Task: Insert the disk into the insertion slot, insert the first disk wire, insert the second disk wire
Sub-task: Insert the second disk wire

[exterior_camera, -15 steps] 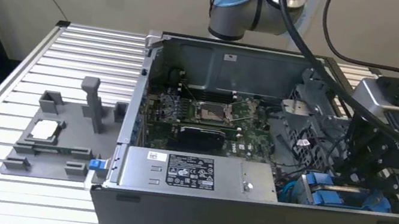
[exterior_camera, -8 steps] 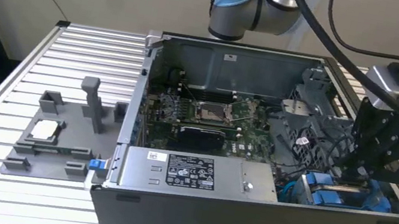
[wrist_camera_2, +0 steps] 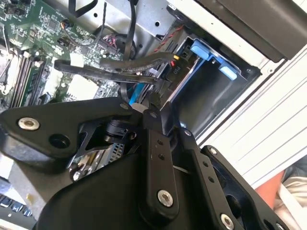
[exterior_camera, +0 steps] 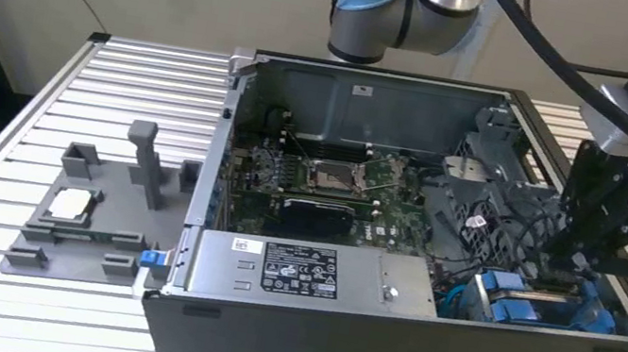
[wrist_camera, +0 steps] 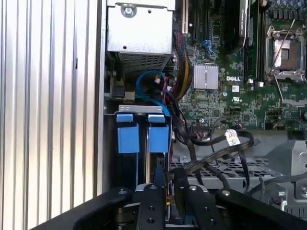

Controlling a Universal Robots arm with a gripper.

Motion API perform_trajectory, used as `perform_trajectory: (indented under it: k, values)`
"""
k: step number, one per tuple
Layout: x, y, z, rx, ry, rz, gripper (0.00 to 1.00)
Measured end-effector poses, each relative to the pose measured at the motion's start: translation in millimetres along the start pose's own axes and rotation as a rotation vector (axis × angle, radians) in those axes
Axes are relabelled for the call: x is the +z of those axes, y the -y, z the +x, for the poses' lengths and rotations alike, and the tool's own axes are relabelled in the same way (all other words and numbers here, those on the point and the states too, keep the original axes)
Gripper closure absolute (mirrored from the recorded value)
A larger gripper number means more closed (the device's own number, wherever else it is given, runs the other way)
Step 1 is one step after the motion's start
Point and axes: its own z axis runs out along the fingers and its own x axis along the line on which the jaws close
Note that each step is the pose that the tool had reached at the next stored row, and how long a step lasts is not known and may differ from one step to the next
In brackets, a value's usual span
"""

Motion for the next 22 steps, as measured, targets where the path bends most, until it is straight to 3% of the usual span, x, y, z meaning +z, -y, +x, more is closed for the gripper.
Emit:
perform_trajectory:
  k: [6,22]
  values:
    - [-4.2,-0.2,-0.4,0.000,0.0002,0.0000,0.76]
    - [-7.8,-0.5,-0.8,0.000,0.0000,0.0000,0.76]
